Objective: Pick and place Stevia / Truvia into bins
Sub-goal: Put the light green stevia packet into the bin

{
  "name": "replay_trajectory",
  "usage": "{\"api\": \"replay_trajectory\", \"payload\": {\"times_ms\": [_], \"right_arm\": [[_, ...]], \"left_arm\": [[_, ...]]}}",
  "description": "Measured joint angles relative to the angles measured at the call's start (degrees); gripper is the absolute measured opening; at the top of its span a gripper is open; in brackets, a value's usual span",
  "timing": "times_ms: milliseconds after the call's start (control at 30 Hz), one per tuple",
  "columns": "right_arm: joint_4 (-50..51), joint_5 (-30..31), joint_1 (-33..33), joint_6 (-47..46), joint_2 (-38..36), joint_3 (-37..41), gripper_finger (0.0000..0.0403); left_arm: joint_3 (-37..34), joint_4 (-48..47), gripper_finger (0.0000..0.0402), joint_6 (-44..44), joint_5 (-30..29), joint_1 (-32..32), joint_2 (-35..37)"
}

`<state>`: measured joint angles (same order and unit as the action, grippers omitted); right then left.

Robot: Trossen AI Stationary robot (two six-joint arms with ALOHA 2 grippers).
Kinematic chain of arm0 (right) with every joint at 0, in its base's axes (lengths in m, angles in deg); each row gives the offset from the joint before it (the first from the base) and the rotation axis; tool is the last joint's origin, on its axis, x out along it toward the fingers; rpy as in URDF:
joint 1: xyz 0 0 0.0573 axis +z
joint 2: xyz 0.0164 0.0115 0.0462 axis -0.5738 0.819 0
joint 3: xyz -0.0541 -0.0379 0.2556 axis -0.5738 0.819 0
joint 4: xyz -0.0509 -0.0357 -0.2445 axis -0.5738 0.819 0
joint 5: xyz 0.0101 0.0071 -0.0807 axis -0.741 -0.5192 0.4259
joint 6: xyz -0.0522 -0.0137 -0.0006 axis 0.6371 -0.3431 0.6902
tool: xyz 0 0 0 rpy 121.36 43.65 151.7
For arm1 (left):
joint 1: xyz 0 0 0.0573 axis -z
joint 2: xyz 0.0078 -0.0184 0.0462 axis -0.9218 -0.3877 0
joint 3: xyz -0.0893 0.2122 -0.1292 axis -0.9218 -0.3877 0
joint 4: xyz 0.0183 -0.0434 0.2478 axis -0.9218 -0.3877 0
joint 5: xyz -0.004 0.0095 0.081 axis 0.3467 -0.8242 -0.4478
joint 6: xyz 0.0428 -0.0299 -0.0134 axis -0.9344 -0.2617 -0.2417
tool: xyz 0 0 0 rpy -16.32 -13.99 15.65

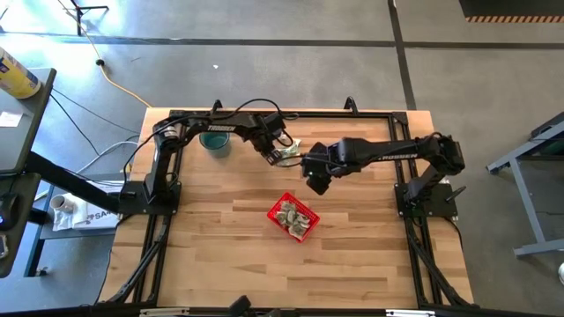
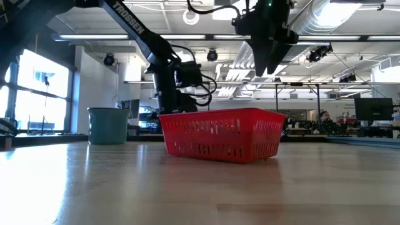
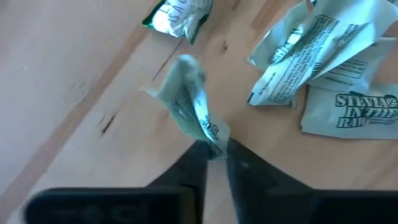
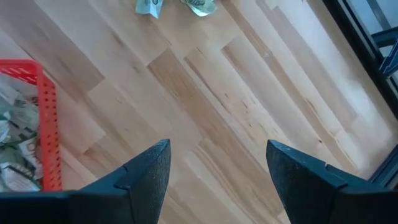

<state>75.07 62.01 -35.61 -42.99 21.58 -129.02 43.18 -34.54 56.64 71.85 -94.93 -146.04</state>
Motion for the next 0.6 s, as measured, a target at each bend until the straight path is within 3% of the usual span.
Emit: {"api": "replay_trajectory", "payload": {"times_ms": [133,267,400,600], "right_arm": [[-0.12,-0.16,-0.96,2.18,0.0,0.0,0.0255],[-0.31,-0.89,-1.49,5.46,0.0,0.0,0.0251],[-0.31,-3.29,-1.71,6.46,0.02,0.0,0.0239],[0.94,-5.67,-0.59,6.13,0.0,0.0,0.0214]], "left_arm": [[0.12,-1.17,0.0034,-0.34,0.17,0.0,0.12],[-0.29,-7.91,0.0033,-0.53,1.33,1.14,2.02],[-0.62,-12.27,0.0033,-1.2,6.13,5.69,8.01],[-1.53,-6.92,0.0033,-1.28,11.46,17.25,17.22]]}}
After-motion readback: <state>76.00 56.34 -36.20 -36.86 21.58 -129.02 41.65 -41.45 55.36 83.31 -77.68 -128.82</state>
